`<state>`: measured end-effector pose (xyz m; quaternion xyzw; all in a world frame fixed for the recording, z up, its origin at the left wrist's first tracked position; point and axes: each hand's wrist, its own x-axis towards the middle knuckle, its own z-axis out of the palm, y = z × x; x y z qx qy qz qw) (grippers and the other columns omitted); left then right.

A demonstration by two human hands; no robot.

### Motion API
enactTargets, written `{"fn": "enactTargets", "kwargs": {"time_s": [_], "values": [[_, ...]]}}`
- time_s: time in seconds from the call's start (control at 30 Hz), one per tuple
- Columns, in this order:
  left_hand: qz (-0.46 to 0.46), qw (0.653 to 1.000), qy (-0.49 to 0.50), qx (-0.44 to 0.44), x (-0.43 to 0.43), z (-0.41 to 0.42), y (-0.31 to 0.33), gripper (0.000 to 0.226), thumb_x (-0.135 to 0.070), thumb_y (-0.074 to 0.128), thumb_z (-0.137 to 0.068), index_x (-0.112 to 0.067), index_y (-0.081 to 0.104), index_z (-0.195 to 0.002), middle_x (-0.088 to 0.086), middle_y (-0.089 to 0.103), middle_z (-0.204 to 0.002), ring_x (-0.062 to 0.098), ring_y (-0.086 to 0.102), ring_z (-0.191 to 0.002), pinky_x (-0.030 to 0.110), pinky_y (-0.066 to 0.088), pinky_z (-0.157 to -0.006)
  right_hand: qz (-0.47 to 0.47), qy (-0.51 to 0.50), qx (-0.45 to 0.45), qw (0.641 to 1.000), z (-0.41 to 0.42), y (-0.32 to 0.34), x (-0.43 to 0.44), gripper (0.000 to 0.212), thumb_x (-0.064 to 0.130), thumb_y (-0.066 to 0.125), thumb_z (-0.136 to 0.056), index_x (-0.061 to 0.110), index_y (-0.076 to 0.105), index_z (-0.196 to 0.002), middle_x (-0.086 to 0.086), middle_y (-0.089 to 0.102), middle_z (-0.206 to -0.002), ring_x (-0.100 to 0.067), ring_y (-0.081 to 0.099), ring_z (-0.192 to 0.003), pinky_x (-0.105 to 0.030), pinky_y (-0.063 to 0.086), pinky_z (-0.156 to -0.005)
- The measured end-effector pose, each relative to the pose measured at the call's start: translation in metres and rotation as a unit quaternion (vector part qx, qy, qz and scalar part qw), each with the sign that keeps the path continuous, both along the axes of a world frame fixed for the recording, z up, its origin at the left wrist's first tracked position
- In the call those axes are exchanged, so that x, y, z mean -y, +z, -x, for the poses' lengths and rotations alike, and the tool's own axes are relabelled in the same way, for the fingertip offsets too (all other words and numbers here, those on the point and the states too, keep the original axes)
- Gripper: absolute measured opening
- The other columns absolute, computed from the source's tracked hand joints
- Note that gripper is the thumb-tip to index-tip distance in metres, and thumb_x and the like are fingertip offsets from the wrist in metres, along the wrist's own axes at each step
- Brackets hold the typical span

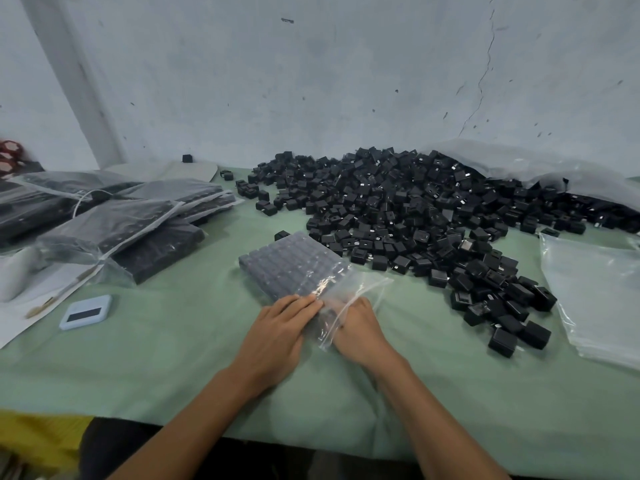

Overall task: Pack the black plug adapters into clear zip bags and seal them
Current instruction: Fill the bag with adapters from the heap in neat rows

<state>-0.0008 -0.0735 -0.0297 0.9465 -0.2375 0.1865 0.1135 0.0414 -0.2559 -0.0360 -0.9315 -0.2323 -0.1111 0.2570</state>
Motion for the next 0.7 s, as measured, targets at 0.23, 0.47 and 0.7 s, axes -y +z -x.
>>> {"fn": "enactTargets", "kwargs": {"time_s": [0.23, 0.47, 0.7], "values": [[-0.012, 1.0, -0.012, 0.015, -0.0001, 0.0022, 0.0035, 0.058, -0.015, 0.033, -0.085, -0.018, 0.06, -0.136, -0.005, 0.057, -0.141, 0.022, 0.053, -0.128, 0.035, 0.049, -0.099, -0.028, 0.014, -0.034, 0.999, -0.0004, 0.0025, 0.0036, 0.022, 0.012, 0.059, -0.088, 0.025, 0.076, -0.09, 0.0, 0.072, -0.091, -0.022, 0.061, -0.094, -0.033, 0.04, -0.096], [0.01, 1.0, 0.01, 0.013, -0.0011, 0.0007, 0.0001, 0.058, -0.004, 0.053, -0.081, -0.014, 0.056, -0.138, 0.001, 0.053, -0.144, 0.025, 0.048, -0.132, 0.037, 0.041, -0.108, -0.002, 0.008, -0.014, 1.0, -0.0006, 0.0017, 0.0026, 0.028, 0.01, 0.057, -0.086, 0.025, 0.076, -0.101, 0.003, 0.074, -0.101, -0.02, 0.061, -0.102, -0.03, 0.037, -0.098], [0.025, 0.999, 0.004, 0.028, -0.0023, 0.0014, 0.0002, 0.049, -0.015, 0.04, -0.086, -0.012, 0.064, -0.129, 0.001, 0.061, -0.133, 0.025, 0.057, -0.121, 0.037, 0.045, -0.103, -0.014, 0.03, -0.026, 0.999, 0.0057, 0.0086, 0.0045, 0.024, 0.007, 0.055, -0.085, 0.022, 0.074, -0.09, -0.001, 0.072, -0.095, -0.023, 0.06, -0.099, -0.032, 0.035, -0.097]]}}
